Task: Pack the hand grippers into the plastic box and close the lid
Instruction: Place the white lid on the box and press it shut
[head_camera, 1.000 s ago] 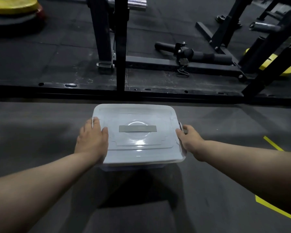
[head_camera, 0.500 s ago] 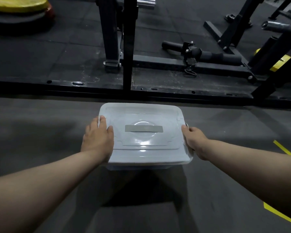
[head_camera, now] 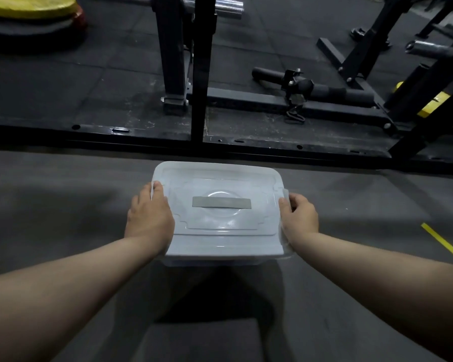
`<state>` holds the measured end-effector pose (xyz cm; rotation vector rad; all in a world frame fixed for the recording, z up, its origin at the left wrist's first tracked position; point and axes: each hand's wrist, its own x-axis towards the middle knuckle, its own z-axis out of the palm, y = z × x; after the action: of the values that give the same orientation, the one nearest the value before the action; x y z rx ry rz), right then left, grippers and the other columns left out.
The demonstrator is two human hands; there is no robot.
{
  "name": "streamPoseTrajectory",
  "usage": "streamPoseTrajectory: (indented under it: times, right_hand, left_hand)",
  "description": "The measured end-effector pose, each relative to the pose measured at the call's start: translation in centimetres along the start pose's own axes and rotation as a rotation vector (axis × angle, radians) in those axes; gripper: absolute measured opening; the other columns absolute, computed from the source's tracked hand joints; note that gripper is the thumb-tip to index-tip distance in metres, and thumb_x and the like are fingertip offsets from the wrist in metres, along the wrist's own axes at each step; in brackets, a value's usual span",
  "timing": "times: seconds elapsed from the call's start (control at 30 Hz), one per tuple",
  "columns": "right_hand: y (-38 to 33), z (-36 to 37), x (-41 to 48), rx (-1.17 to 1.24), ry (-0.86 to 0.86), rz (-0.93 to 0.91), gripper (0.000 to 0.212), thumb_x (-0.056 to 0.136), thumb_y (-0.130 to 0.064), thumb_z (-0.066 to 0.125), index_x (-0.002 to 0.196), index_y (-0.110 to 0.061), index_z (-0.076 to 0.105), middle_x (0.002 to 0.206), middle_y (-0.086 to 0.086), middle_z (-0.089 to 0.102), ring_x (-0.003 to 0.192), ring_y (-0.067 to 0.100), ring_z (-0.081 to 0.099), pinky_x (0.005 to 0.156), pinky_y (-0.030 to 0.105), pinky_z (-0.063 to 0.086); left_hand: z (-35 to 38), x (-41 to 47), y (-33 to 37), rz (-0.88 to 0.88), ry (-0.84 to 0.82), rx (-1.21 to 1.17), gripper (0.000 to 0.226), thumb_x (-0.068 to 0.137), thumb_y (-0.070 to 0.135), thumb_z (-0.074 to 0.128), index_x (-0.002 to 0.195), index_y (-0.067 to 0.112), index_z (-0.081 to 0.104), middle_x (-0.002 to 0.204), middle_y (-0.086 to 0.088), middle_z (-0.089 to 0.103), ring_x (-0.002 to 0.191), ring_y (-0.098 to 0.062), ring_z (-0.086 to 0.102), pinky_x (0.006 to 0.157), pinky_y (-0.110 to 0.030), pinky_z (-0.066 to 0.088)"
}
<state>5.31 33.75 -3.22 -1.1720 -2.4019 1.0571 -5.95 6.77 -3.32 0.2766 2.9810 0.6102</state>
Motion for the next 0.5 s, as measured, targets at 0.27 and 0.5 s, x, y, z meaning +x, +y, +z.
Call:
streamPoseTrajectory:
  times: [0.27,0.5]
  right_hand:
    - [0.05,0.2,-0.37,-0.287,-0.054,-0.203,0.03,0.1,-0.039,0.043,0.1,-0.013,0.057,0.104,0.006,0.061,0.099,0.024,0.056,0.079,0.03,0.039]
    - [-0.3,0.5,-0.54,-0.268,-0.047,-0.247,0.029,0.098,-0.039,0.045,0.087,-0.013,0.051,0.096,0.0,0.055,0.092,0.02,0.052,0.076,0.03,0.037]
  left_hand:
    - [0.45,0.23,-0.26,0.007,0.014,-0.013,0.054,0.097,0.011,0.032,0.15,0.009,0.021,0.15,-0.01,0.027,0.129,-0.033,0.031,0.105,-0.044,0.03]
    - [0.54,0.39,-0.31,-0.016,0.044,-0.013,0.053,0.096,0.012,0.032,0.149,0.015,0.026,0.151,-0.004,0.03,0.13,-0.032,0.029,0.107,-0.045,0.026]
